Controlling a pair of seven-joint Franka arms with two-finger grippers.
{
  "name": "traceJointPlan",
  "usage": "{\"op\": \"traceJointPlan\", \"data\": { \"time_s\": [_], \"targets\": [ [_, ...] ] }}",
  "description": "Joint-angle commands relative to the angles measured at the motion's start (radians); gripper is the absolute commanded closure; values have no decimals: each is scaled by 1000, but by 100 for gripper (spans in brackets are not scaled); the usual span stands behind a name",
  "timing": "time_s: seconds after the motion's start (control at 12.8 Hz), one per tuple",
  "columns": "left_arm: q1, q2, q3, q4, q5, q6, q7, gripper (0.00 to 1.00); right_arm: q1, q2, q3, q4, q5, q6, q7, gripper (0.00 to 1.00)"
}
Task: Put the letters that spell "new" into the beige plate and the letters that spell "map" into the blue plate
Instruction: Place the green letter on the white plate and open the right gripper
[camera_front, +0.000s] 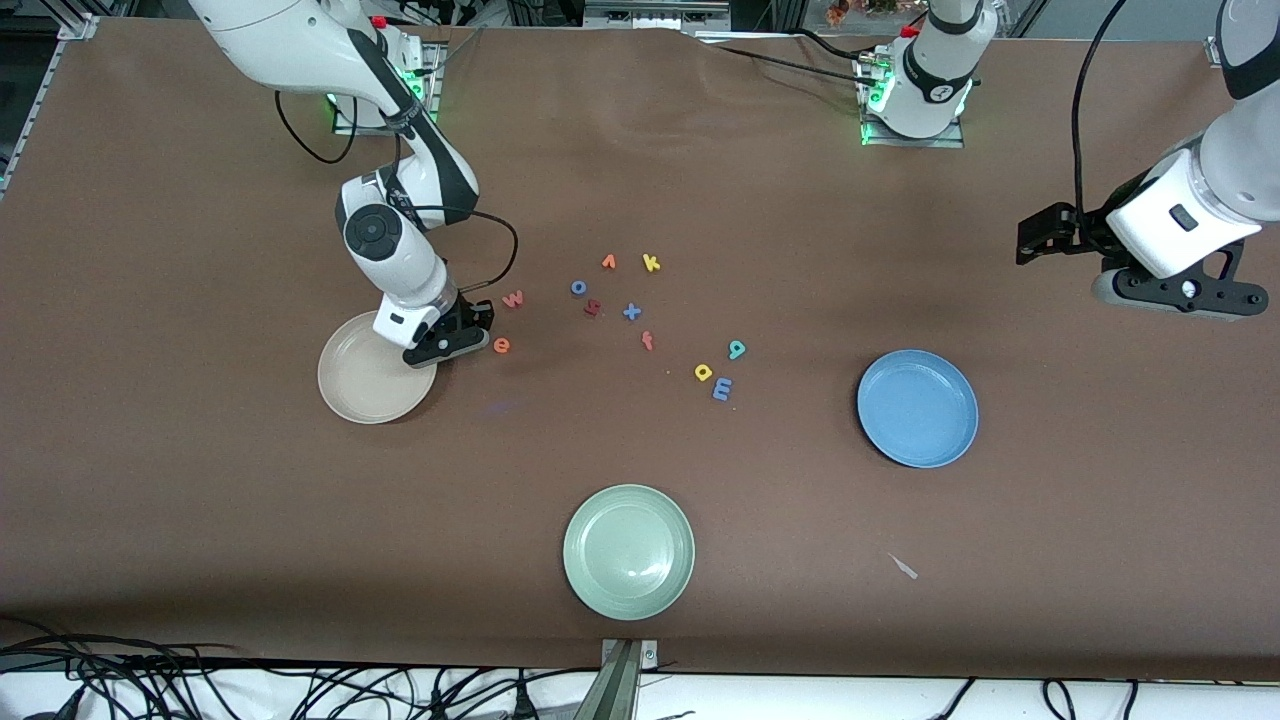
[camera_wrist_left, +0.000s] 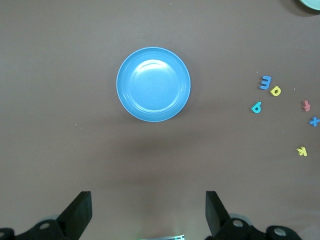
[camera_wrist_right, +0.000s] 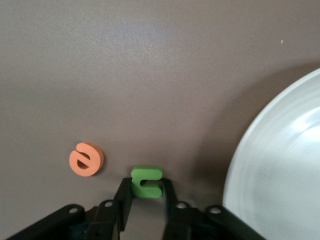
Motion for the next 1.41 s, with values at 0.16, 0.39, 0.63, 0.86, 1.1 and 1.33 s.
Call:
{"op": "traceJointPlan", "data": {
  "time_s": [0.16, 0.39, 0.63, 0.86, 1.1, 1.33],
  "targets": [
    [-2, 3, -1, 17, -5, -11, -3, 0, -12, -81, 7, 70, -11, -192, -16, 80],
    [-2, 1, -1, 17, -5, -13, -3, 0, -111, -112, 4, 111, -11, -300, -197, 80],
    [3, 0, 1, 17, -5, -13, -1, 0, -211, -116, -3, 104, -11, -302, -366, 77],
    [0, 1, -1, 17, -5, -13, -1, 0, -213, -115, 2, 103, -9, -302, -275, 29],
    [-3, 3, -1, 17, -5, -13, -1, 0, -169, -107, 54, 117, -9, -302, -101, 26],
    [-6, 7, -3, 17, -5, -13, -3, 0, -39, -40, 53, 189, -11, -300, 127, 26]
  ]
}}
